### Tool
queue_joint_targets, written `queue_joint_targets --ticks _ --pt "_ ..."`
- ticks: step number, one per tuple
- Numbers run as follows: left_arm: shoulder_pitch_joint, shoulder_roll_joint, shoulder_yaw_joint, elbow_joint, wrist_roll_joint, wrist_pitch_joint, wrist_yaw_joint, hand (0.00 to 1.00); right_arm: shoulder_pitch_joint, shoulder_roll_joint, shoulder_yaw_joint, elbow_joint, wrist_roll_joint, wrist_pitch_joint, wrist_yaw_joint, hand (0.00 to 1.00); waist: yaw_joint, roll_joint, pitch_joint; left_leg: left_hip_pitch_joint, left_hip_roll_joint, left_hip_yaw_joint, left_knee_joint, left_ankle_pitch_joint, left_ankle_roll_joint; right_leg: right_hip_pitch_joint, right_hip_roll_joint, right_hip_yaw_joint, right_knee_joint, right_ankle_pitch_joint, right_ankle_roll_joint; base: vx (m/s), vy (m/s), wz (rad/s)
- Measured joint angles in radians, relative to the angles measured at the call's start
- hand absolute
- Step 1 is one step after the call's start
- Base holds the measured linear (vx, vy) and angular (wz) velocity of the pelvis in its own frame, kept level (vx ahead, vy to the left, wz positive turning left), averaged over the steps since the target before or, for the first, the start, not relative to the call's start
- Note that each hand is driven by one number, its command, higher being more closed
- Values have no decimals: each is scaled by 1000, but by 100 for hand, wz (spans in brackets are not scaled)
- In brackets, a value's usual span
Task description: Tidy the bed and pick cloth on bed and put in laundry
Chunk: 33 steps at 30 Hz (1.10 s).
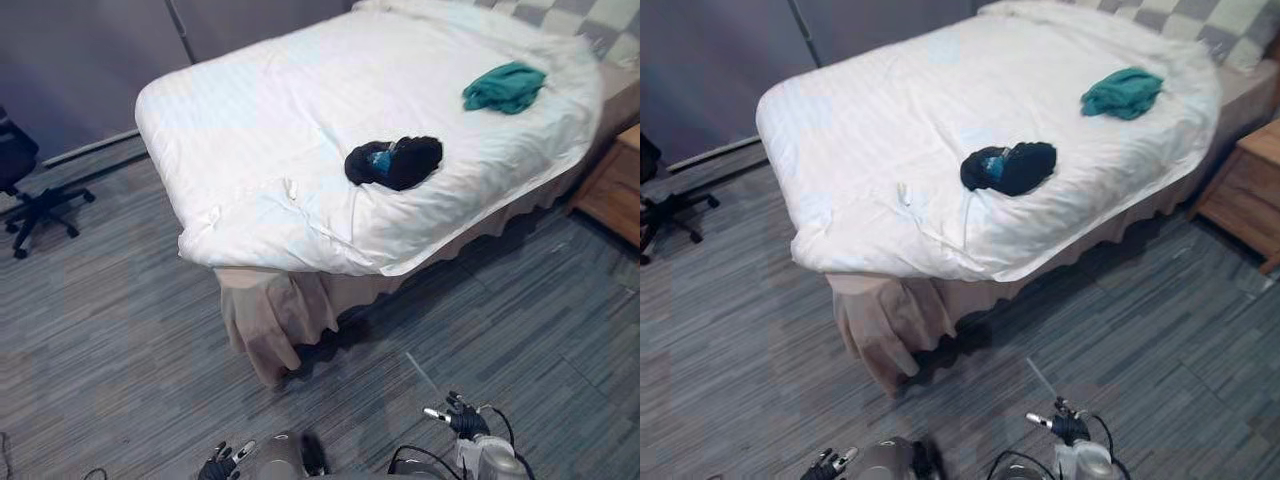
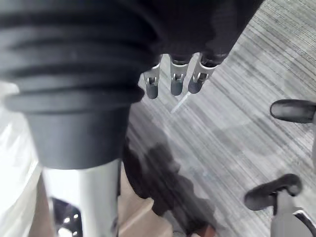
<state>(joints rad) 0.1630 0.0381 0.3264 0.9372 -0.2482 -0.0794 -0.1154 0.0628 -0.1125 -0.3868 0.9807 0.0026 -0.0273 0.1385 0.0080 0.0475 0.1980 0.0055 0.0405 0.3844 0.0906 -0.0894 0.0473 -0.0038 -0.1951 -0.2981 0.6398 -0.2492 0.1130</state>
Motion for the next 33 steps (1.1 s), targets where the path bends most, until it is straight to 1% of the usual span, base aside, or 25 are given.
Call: queue_joint_targets --ticks 1,3,4,5,6,7,8,9,10,11,12,14,17,19,20,21,22,23,24,27,28,29,30,32,33 --pt "-19 21 -10 8 -21 3 25 0 28 26 -1 5 0 -1 -2 0 -13 -7 -3 35 2 -71 -17 -8 -12 -41 7 13 7 -48 -12 384 -131 122" --pt "-39 38 -8 10 -39 -2 36 0 50 31 -7 24 2 -10 -8 0 -17 -14 -5 60 14 -129 -18 -4 -33 -72 23 51 -67 -51 -14 431 -180 142" --pt "-59 49 9 7 -61 -3 39 0 66 38 -6 24 35 -23 -24 0 -20 -15 -7 71 32 -195 -13 -8 -43 -94 47 123 -174 -34 -16 364 -227 149" --pt "-63 54 21 3 -70 -4 39 0 67 43 -5 22 48 -24 -32 0 -20 -21 -10 72 37 -208 -7 -9 -51 -105 53 153 -229 -5 -19 347 -235 144" --pt "-60 60 43 -7 -75 -3 39 0 69 55 -1 20 67 -23 -44 0 -18 -36 -16 79 41 -209 5 -20 -78 -104 49 182 -328 80 -19 341 -249 92" --pt "-51 77 73 -31 -94 -1 48 0 75 76 -1 18 89 -16 -64 0 -7 -83 -27 96 29 -200 23 -52 -122 -113 21 205 -411 299 -16 361 -315 71" --pt "-43 79 113 -31 -118 3 61 0 69 72 0 23 95 -4 -72 0 12 -93 -34 118 48 -198 42 -80 -145 -99 27 198 -378 222 -17 360 -332 26" --pt "-33 76 123 -31 -132 4 70 0 64 67 0 23 97 -1 -72 0 20 -66 -38 119 72 -188 46 -81 -147 -97 44 191 -385 221 -20 266 -290 -15" --pt "-22 73 140 -31 -150 4 74 0 59 53 0 16 97 -4 -70 0 25 -55 -55 121 99 -165 47 -80 -152 -94 70 190 -398 225 -25 265 -260 -29" --pt "-28 73 178 -41 -188 0 82 0 53 31 -1 17 96 0 -64 0 25 -26 -55 137 121 -135 31 -75 -166 -63 94 177 -435 223 -29 262 -259 -20" --pt "-42 74 211 -77 -213 -10 95 0 53 16 -4 20 96 12 -60 0 24 -7 -61 145 128 -132 7 -68 -177 -52 107 166 -463 220 -35 241 -219 -6" --pt "-71 98 245 -161 -231 -52 127 0 60 -2 -5 24 97 36 -61 0 22 5 -60 164 133 -132 -21 -53 -195 -25 117 157 -494 214 -47 106 -102 5" --pt "-109 198 252 -325 -231 -149 187 0 75 -2 -4 32 116 48 -62 0 15 4 -70 171 138 -127 -45 -52 -197 2 130 150 -548 223 -61 9 -41 1" --pt "-141 279 248 -478 -158 -238 239 0 92 12 -2 37 119 47 -70 0 13 -8 -79 159 139 -116 -59 -52 -197 4 134 151 -598 256 -67 -54 9 -7" --pt "-148 297 241 -518 -136 -255 249 0 101 16 -2 37 119 47 -72 0 13 -5 -81 150 138 -115 -58 -52 -197 4 132 151 -615 266 -65 -67 13 -4" --pt "-167 338 224 -606 -93 -287 247 0 119 22 -2 37 120 47 -75 0 12 -14 -92 135 132 -110 -57 -52 -197 6 129 152 -651 291 -62 -58 19 -8" --pt "-182 363 213 -646 -69 -302 238 0 127 23 -3 36 125 47 -76 0 12 -17 -95 134 127 -105 -58 -51 -196 8 126 156 -669 304 -60 -53 35 -16" --pt "-197 389 194 -674 -55 -312 228 0 136 22 -3 35 127 47 -78 0 12 -15 -97 135 123 -94 -60 -51 -196 11 125 164 -685 315 -59 -42 46 -24" --pt "-227 426 161 -692 -27 -329 193 0 145 21 -5 30 128 47 -79 0 3 -10 -101 135 115 -83 -62 -50 -194 14 121 174 -707 331 -55 -31 39 -20" --pt "-305 468 64 -688 1 -331 120 0 161 21 -10 18 125 49 -78 0 -17 1 -108 139 103 -74 -72 -47 -189 20 117 183 -730 348 -51 -19 20 -14" --pt "-345 481 -2 -683 21 -330 83 0 161 21 -22 17 125 49 -77 0 -26 13 -111 138 100 -63 -75 -47 -189 8 117 197 -731 351 -49 -15 25 -23" --pt "-366 484 -30 -674 37 -329 70 0 160 21 -25 16 123 49 -77 0 -28 16 -111 137 99 -57 -76 -47 -189 3 117 204 -730 353 -49 -12 22 -27" --pt "-408 486 -84 -648 75 -317 55 0 157 21 -28 16 123 49 -77 0 -34 24 -106 138 98 -49 -77 -47 -189 0 118 210 -730 355 -48 -9 4 -22" --pt "-468 484 -202 -569 162 -267 37 0 143 23 -29 13 126 41 -79 0 -69 33 -95 138 92 -34 -85 -47 -189 -17 124 231 -730 358 -49 -11 2 -27" --pt "-477 482 -222 -556 185 -254 32 0 139 24 -28 13 130 36 -81 0 -76 32 -88 136 93 -31 -86 -47 -189 -23 125 235 -730 359 -49 -10 -6 -37"
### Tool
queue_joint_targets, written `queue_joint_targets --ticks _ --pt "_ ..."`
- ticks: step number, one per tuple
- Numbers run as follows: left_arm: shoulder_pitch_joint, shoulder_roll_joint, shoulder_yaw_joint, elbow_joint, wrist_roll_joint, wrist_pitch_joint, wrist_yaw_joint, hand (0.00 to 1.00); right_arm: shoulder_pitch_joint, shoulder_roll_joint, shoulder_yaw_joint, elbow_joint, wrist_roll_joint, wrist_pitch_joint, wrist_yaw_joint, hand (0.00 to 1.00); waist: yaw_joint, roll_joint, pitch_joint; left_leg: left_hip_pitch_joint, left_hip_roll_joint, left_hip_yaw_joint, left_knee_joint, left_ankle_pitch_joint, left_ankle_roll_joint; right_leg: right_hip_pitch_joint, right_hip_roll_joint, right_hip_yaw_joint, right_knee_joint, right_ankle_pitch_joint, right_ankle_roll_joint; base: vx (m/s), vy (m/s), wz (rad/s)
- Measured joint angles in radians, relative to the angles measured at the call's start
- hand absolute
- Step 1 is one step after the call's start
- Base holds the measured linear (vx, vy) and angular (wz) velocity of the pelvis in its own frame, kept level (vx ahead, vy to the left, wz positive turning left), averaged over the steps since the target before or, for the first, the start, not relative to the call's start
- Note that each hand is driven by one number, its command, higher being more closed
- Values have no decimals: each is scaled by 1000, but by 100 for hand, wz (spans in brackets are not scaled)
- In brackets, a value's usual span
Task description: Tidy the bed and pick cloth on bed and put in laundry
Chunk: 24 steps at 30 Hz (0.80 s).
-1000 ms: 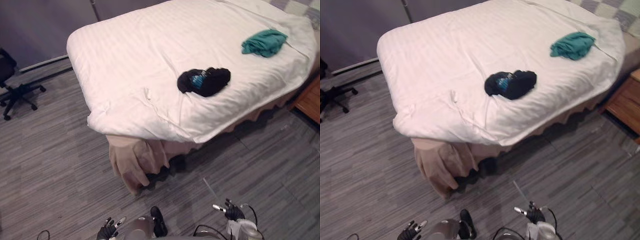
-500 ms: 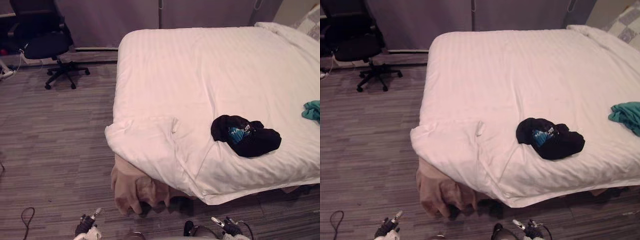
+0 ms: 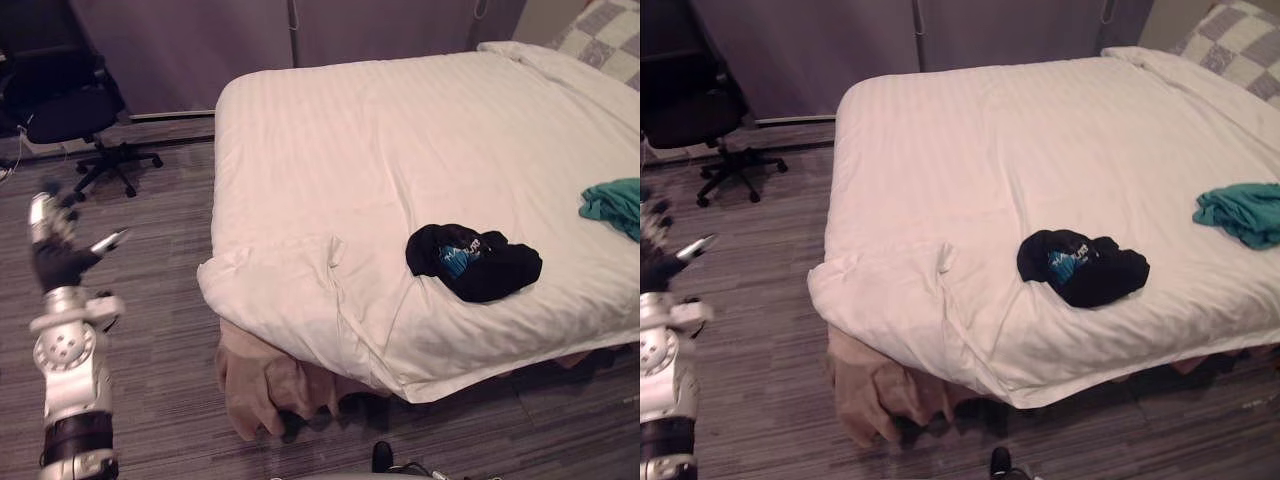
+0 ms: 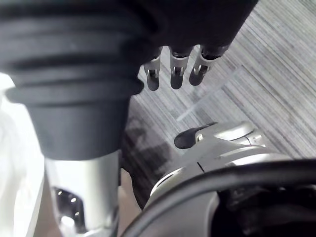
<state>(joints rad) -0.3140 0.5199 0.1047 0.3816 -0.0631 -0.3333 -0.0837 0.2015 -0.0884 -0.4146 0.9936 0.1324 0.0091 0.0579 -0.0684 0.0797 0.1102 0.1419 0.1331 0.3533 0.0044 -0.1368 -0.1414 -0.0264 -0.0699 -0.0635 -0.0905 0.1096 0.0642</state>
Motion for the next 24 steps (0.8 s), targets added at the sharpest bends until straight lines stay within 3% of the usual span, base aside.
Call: queue_joint_targets --ticks 3,5,7,8,9,11,17,20,24 --pt "-116 -31 -103 90 93 72 -7 0 -58 0 33 -7 46 -22 -23 0 -18 -20 72 -52 -4 33 24 0 1 -64 -3 46 2 27 0 -74 -6 -37" --pt "-246 -45 -168 212 167 117 10 0 -137 1 48 -56 64 -40 -42 0 -48 -44 177 -116 -20 50 62 1 4 -137 -19 76 13 55 2 -127 -30 -23" --pt "-308 -50 -212 286 224 151 40 0 -169 -9 79 -112 66 -49 -68 0 -70 -48 230 -152 -20 54 81 -1 8 -169 -26 90 15 69 3 -96 -25 -20" --pt "-347 -51 -221 328 268 167 72 100 -186 -22 118 -170 73 -55 -84 0 -77 -49 271 -165 -21 68 88 -3 11 -188 -26 104 17 77 3 -71 -53 -23" --pt "-399 -48 -221 353 311 170 111 100 -190 -41 158 -237 105 -61 -100 0 -78 -45 306 -177 -19 75 98 -4 13 -199 -24 116 17 81 3 -69 -65 -19" --pt "-435 -31 -222 375 342 180 118 100 -196 -52 181 -279 123 -70 -114 0 -78 -45 321 -192 -14 77 115 -8 16 -208 -20 122 17 84 3 -35 -46 -7" --pt "-424 41 -198 377 388 233 34 100 -182 -145 170 -529 209 -90 -137 0 -84 -52 324 -207 9 105 161 -42 16 -216 -7 139 26 83 4 -40 -51 -14" --pt "-347 56 -157 347 435 233 33 100 -181 -218 25 -649 250 -88 -136 0 -100 -53 323 -180 14 101 167 -51 16 -182 -5 134 22 79 10 -2 -6 -2" --pt "-178 29 -65 333 367 218 30 100 -182 -295 -133 -757 253 -76 -157 0 -102 -59 261 -134 14 83 131 -49 12 -133 1 121 1 70 20 23 -15 8"
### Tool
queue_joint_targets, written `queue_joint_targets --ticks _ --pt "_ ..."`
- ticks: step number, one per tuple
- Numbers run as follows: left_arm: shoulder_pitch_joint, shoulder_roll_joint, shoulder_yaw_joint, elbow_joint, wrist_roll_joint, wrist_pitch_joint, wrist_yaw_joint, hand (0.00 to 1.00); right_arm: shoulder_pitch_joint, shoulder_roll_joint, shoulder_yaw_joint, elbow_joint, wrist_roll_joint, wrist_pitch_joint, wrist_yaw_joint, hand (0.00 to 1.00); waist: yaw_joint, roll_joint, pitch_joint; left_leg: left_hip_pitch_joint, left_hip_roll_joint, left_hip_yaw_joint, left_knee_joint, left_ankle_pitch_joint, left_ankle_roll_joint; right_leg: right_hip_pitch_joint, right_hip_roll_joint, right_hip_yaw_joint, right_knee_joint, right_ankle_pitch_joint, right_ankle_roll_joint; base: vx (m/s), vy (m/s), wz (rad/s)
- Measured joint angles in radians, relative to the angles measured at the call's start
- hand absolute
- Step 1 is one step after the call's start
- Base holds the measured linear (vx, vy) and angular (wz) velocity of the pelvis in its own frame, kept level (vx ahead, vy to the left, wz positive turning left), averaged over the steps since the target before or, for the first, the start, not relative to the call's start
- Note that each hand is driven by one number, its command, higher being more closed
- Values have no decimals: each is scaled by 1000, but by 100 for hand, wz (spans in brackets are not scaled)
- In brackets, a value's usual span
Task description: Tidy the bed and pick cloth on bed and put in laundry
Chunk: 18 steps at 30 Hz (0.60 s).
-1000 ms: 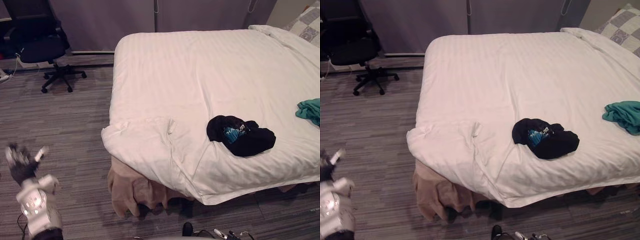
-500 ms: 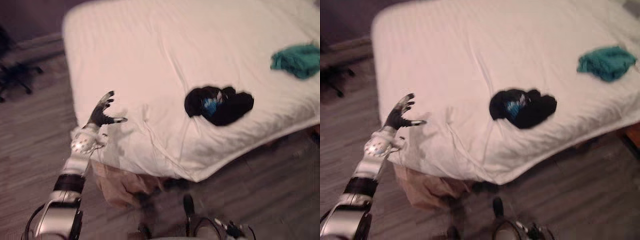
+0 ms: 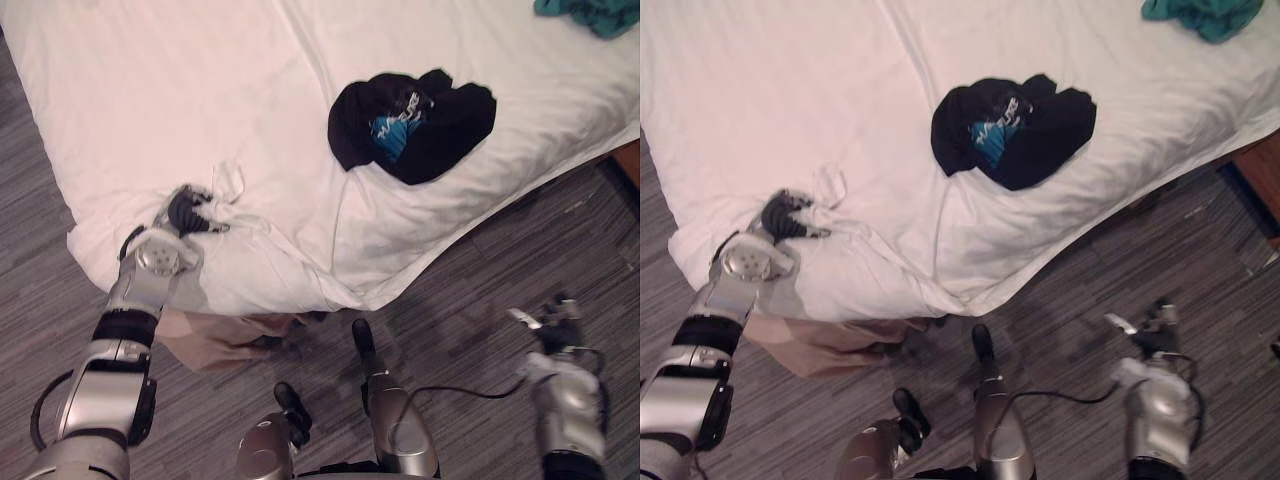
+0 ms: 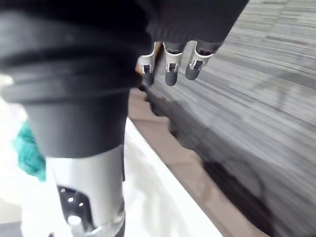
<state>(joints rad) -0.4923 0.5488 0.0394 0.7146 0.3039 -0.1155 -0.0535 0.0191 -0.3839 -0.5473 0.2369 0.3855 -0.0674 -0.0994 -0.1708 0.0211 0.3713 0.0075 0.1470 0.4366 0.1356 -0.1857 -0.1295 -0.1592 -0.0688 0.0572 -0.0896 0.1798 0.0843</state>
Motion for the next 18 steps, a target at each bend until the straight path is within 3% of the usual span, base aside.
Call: queue_joint_targets --ticks 2,5,7,8,10,11,15,18 --pt "94 -36 56 -5 -59 -10 3 100 -20 -32 -21 -47 -78 20 -25 0 1 3 -23 44 0 -17 -22 3 -5 41 1 -23 0 -10 2 48 1 20" --pt "265 -105 149 -17 -124 -11 11 100 -31 -55 3 -133 -177 64 -29 0 17 13 -108 66 -1 -44 -39 5 -7 70 1 -62 0 -19 4 22 1 27" --pt "395 -162 222 -1 -153 -11 12 100 -49 -60 59 -199 -242 91 -6 0 45 13 -142 83 -6 -73 -45 6 -6 98 -3 -97 -1 -31 2 -7 -8 35" --pt "453 -189 251 27 -161 -9 10 0 -61 -71 98 -212 -270 97 22 0 66 10 -163 83 -8 -85 -46 6 -6 104 -7 -108 -1 -35 1 -23 -4 30" --pt "540 -233 282 81 -161 -9 9 0 -103 -98 191 -218 -277 98 83 0 91 3 -188 82 -15 -110 -52 11 -2 115 -17 -134 -4 -41 0 -41 1 37" --pt "575 -260 298 110 -160 -7 8 0 -138 -112 245 -217 -278 98 128 100 103 -4 -193 82 -19 -127 -61 18 1 122 -23 -153 -6 -44 -1 -58 -5 42" --pt "619 -330 366 135 -189 -10 12 0 -277 -155 449 -198 -306 95 283 100 149 -33 -215 79 -33 -187 -92 55 3 131 -36 -212 -8 -50 -6 -35 -24 45" --pt "618 -362 398 126 -204 -7 13 0 -393 -156 584 -141 -305 89 381 100 173 -32 -215 78 -35 -226 -100 65 3 151 -42 -252 -3 -58 -5 -15 -21 40"
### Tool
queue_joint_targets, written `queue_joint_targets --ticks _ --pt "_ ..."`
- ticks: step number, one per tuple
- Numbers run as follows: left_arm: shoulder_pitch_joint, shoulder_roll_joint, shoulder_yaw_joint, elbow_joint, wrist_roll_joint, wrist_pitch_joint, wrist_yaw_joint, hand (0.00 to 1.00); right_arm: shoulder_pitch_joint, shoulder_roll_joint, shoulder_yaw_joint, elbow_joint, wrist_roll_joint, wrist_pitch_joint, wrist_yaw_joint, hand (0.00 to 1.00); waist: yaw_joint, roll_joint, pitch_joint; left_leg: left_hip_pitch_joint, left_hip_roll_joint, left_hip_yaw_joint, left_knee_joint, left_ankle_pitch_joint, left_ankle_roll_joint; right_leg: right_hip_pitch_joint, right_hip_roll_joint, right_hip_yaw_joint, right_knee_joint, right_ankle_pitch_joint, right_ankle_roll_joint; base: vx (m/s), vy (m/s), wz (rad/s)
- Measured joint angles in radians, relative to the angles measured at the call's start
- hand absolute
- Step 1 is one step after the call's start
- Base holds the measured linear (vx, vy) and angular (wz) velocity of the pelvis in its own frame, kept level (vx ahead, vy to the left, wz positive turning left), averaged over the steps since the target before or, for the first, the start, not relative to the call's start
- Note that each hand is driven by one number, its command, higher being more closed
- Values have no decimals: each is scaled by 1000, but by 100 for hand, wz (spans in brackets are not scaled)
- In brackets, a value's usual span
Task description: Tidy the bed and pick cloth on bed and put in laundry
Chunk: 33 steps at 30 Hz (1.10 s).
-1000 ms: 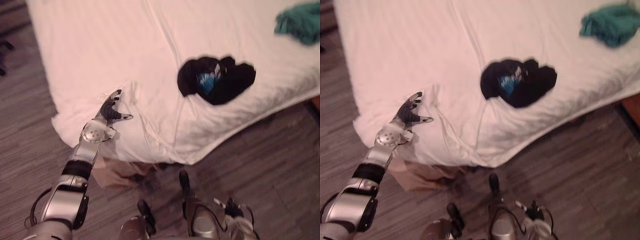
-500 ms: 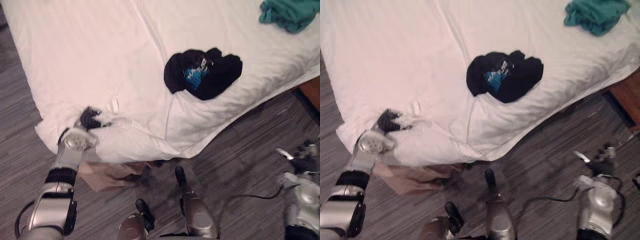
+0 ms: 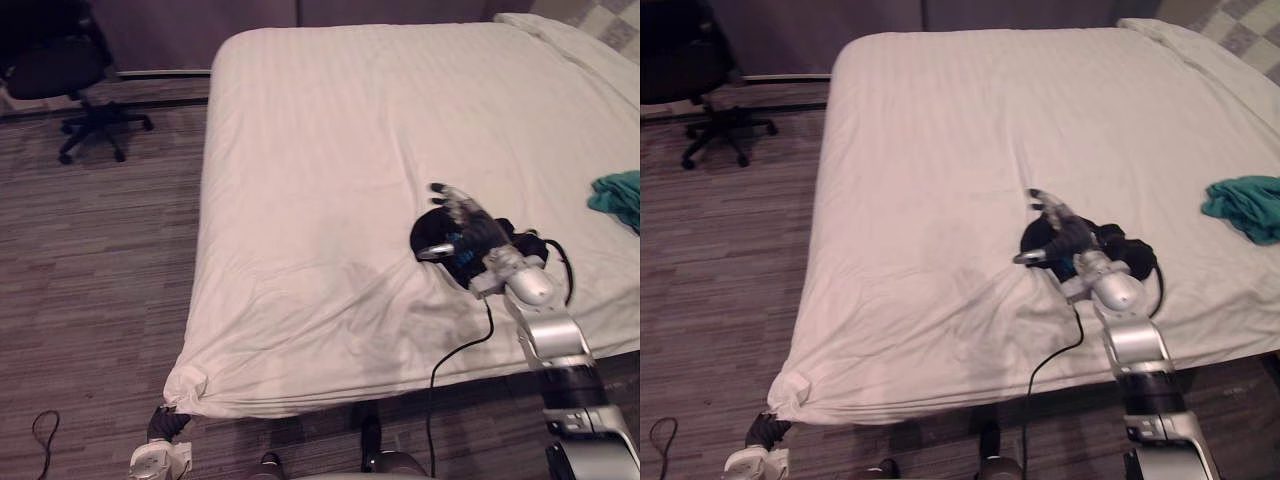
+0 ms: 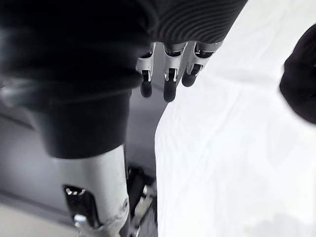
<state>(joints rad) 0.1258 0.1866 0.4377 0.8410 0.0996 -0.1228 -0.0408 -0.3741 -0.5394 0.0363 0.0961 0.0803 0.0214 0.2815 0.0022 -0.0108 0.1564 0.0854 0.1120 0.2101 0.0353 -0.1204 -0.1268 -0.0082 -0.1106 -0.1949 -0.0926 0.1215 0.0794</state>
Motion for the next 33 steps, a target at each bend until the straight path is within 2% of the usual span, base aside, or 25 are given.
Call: queue_joint_targets --ticks 2,5,6,7,8,10,13,16,17,21,22,24,25,27,29,30,31,33 --pt "0 -26 12 -8 -8 5 18 0 -34 18 60 27 1 -3 44 100 10 1 0 -19 -1 -29 0 4 2 4 -4 -26 1 -6 1 2 -12 45" --pt "0 -46 17 4 -11 79 53 0 -100 72 165 57 1 -3 97 100 24 17 13 -58 -5 -62 7 10 6 -12 -11 -60 2 -9 0 17 -7 33" --pt "4 -45 37 40 14 124 77 0 -134 91 203 64 10 -3 118 100 43 31 35 -87 -8 -78 19 13 8 -26 -13 -73 2 -9 0 8 -14 38" --pt "10 -41 46 62 42 142 85 0 -181 110 228 85 12 0 129 100 62 34 65 -105 -10 -90 33 15 8 -38 -17 -83 3 -7 -2 -16 -16 45" --pt "13 -42 43 76 62 150 86 0 -229 120 250 100 21 5 132 100 75 49 113 -129 -13 -105 52 15 8 -51 -23 -95 17 -8 -2 -90 -1 44" --pt "25 -46 -5 84 53 141 107 0 -337 155 302 124 39 21 131 100 111 95 231 -209 -25 -138 71 36 14 -127 -41 -116 68 -16 -6 -158 11 48" --pt "41 -41 -54 63 30 118 123 0 -394 223 383 159 48 60 133 100 121 110 311 -259 -33 -158 69 56 16 -175 -51 -129 90 -14 -8 -70 13 27" --pt "24 -39 -157 30 15 80 121 0 -396 283 408 259 70 92 131 100 144 115 320 -321 -48 -165 71 67 25 -241 -67 -130 108 -12 -10 -23 55 9" --pt "3 -37 -215 21 14 46 115 0 -395 302 407 290 100 86 136 100 147 119 322 -354 -60 -164 71 74 31 -275 -80 -129 112 -8 -10 -10 78 1" --pt "-55 -12 -332 2 2 -18 104 0 -403 319 408 358 160 37 198 100 140 134 324 -394 -79 -150 74 82 42 -326 -102 -118 121 5 -8 -26 88 -3" --pt "-78 3 -363 0 -12 -33 101 0 -404 328 407 391 170 26 232 100 128 139 325 -400 -83 -149 75 83 44 -332 -106 -118 121 8 -6 -35 54 -2" --pt "-97 15 -385 -5 -27 -43 98 0 -401 345 416 468 174 27 270 100 116 142 325 -400 -85 -146 75 83 45 -332 -108 -117 121 9 -7 -15 22 -1" --pt "-120 25 -405 -11 -43 -55 92 0 -373 346 435 587 152 37 296 100 112 144 324 -399 -86 -142 77 83 45 -330 -109 -118 120 10 -7 0 0 0" --pt "-137 28 -406 -30 -51 -69 80 0 -295 332 403 710 112 71 308 100 111 144 325 -399 -87 -145 77 83 45 -323 -109 -121 114 11 -5 2 18 11" --pt "-145 30 -405 -60 -62 -71 76 0 -163 278 375 751 94 96 324 100 94 138 329 -391 -89 -154 78 82 45 -299 -109 -130 96 16 0 31 10 13" --pt "-142 39 -401 -73 -63 -69 74 0 -82 239 359 748 85 97 352 100 78 125 338 -371 -89 -156 78 79 48 -275 -108 -130 86 18 3 45 5 -6" --pt "-137 52 -391 -80 -64 -67 72 0 -11 201 348 734 85 96 394 100 55 107 350 -338 -87 -154 78 73 50 -244 -105 -128 84 19 4 45 4 -15" --pt "-137 71 -391 -85 -63 -66 54 0 74 164 318 689 86 80 447 100 33 88 348 -293 -82 -139 78 62 49 -203 -99 -119 76 19 5 30 4 -31"
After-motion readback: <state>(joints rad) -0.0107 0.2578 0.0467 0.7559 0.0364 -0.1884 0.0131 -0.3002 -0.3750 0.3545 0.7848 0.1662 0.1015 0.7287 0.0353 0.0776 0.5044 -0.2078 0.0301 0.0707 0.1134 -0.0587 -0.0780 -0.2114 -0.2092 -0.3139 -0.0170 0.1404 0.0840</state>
